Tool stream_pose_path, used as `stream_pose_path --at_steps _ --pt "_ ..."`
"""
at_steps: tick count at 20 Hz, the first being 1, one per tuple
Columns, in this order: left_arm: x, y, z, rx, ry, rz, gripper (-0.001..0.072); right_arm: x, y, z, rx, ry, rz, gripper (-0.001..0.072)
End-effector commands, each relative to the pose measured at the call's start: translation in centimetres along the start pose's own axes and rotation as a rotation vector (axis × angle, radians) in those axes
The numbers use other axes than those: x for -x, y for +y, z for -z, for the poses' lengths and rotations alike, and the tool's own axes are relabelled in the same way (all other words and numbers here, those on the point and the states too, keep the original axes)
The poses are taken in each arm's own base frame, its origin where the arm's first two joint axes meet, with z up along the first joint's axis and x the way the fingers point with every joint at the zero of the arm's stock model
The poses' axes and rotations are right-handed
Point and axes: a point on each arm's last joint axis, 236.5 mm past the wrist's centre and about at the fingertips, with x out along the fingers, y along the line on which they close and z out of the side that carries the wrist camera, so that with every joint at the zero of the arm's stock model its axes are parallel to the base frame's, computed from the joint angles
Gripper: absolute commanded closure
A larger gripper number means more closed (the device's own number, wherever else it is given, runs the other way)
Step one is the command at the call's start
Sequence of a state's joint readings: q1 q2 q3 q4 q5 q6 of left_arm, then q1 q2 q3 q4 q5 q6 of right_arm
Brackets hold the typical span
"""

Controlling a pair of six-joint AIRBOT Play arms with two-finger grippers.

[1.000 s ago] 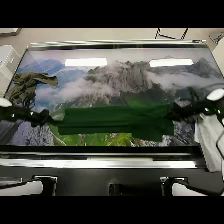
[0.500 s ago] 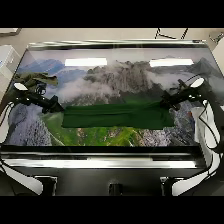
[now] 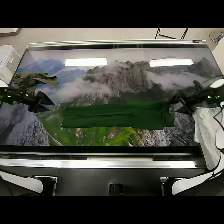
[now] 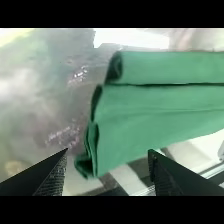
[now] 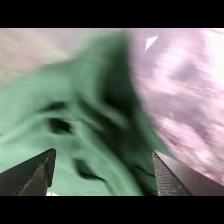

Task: Fold the clothes and pants, and hang the long-sleeved shirts on hangers.

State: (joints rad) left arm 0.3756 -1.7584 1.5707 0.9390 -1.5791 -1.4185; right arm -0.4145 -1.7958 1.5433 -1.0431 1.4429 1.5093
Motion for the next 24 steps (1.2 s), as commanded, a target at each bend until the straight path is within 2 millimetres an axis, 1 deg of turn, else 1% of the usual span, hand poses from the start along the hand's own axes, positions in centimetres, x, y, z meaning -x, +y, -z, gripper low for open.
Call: stream_pose_path --at_steps 1,3,5,7,9,10,11,12,14,15,16,17,18,19,20,21,22,23,24 --pt "4.6 -2.2 0.6 -0.046 -0.107 -0.012 0.0134 -0.8 -3.2 1.4 -0.041 0.069 -0.028 0.0004" --pt "6.0 -4.2 1.3 -0.088 -0.145 -0.020 0.0133 -2.6 -2.5 1.5 -0.039 0.102 -0.102 0.0004" --pt "6.7 -6.2 2.1 -0.129 -0.166 -0.024 0.0134 -3.7 -1.1 1.3 -0.053 0.122 -0.199 0.0004" --pt "6.8 -8.3 2.9 -0.166 -0.172 -0.017 0.0134 -4.7 0.1 2.0 -0.024 0.163 -0.244 0.0004" --pt "6.4 -10.5 3.7 -0.198 -0.165 0.005 0.0134 -6.1 0.9 2.7 0.031 0.195 -0.223 0.0004" --pt "6.2 -11.6 4.1 -0.214 -0.160 0.016 0.0133 -6.9 1.7 2.9 0.059 0.200 -0.215 0.0005" --pt "5.9 -12.8 4.6 -0.233 -0.152 0.032 0.0134 -7.5 2.4 3.0 0.088 0.200 -0.205 0.0023" --pt "5.5 -13.8 5.1 -0.253 -0.144 0.044 0.0134 -7.9 3.1 3.2 0.106 0.205 -0.201 0.0132" --pt "4.5 -15.5 5.6 -0.295 -0.133 0.052 0.0135 -8.2 4.4 3.9 0.141 0.222 -0.196 0.0513" --pt "3.8 -16.5 5.7 -0.319 -0.137 0.055 0.0136 -7.8 5.0 4.3 0.139 0.229 -0.195 0.0668" --pt "2.9 -17.7 5.5 -0.344 -0.153 0.060 0.0138 -7.1 5.7 4.6 0.144 0.230 -0.196 0.0670" --pt "1.8 -18.9 5.1 -0.366 -0.178 0.068 0.0167 -6.0 6.6 5.0 0.169 0.224 -0.199 0.0670" --pt "0.4 -20.3 4.8 -0.396 -0.205 0.076 0.0316 -4.8 7.5 5.5 0.192 0.215 -0.200 0.0670" --pt "-1.3 -21.6 4.5 -0.439 -0.230 0.082 0.0490 -3.3 8.8 6.2 0.220 0.204 -0.198 0.0670" --pt "-3.5 -22.8 4.4 -0.492 -0.252 0.086 0.0617 -1.9 10.2 6.9 0.237 0.186 -0.195 0.0670" --pt "-6.0 -23.7 4.4 -0.506 -0.270 0.090 0.0669 -0.2 11.7 7.5 0.260 0.152 -0.193 0.0670" --pt "-8.9 -24.5 4.6 -0.501 -0.283 0.094 0.0674 1.3 13.2 8.2 0.282 0.116 -0.192 0.0670" --pt "-12.3 -25.0 5.3 -0.475 -0.280 0.095 0.0677 2.8 14.7 8.9 0.295 0.081 -0.192 0.0670" --pt "-15.9 -25.3 6.6 -0.447 -0.260 0.090 0.0679 4.2 16.3 9.9 0.310 0.046 -0.194 0.0670"
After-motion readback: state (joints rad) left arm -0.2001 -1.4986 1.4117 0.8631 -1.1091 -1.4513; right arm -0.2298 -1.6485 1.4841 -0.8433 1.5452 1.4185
